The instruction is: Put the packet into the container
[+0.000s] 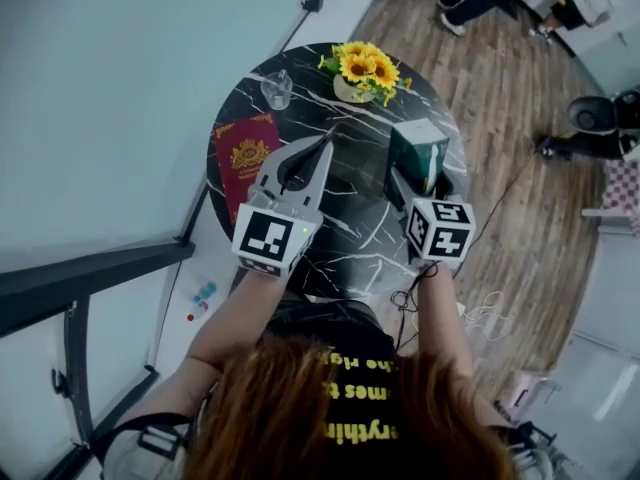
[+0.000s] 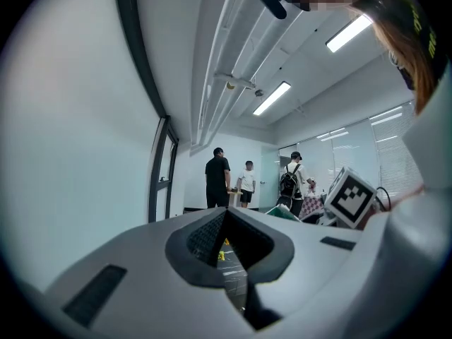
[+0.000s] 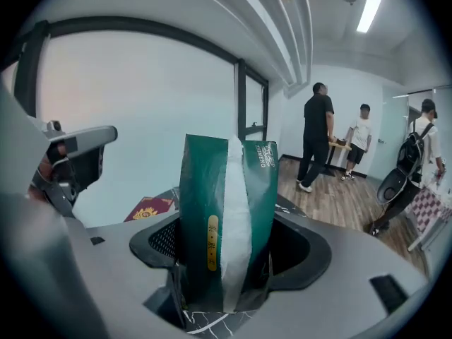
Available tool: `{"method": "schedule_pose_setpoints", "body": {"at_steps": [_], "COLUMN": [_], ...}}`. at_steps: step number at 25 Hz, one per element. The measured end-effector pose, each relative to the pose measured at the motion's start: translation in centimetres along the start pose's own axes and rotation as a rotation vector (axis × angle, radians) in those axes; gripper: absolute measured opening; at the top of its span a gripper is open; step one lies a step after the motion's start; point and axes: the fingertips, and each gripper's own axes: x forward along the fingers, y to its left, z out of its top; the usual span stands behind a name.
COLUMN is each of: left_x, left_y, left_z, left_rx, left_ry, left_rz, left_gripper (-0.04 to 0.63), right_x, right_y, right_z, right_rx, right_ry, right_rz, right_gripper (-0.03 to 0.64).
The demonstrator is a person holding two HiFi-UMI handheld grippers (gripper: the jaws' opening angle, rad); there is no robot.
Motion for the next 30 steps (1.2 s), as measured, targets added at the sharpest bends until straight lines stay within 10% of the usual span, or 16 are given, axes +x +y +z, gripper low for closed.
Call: {"method": "schedule_pose_setpoints", "body": {"at_steps": [30], "left_x": [-1.5], "left_y": [2.4], "left_z": [-0.8], "left_rx": [-0.032], "left_ry": [0.03], "left_rz": [-0.008], "left_gripper": [0.0], "right_x": [9.9], "right_y": [6.3], "right_z": [-6.5], "right_rx": [-0.875], "right_ry": [0.442], "right_rz": [0.402], "right_gripper": [0.353]}}
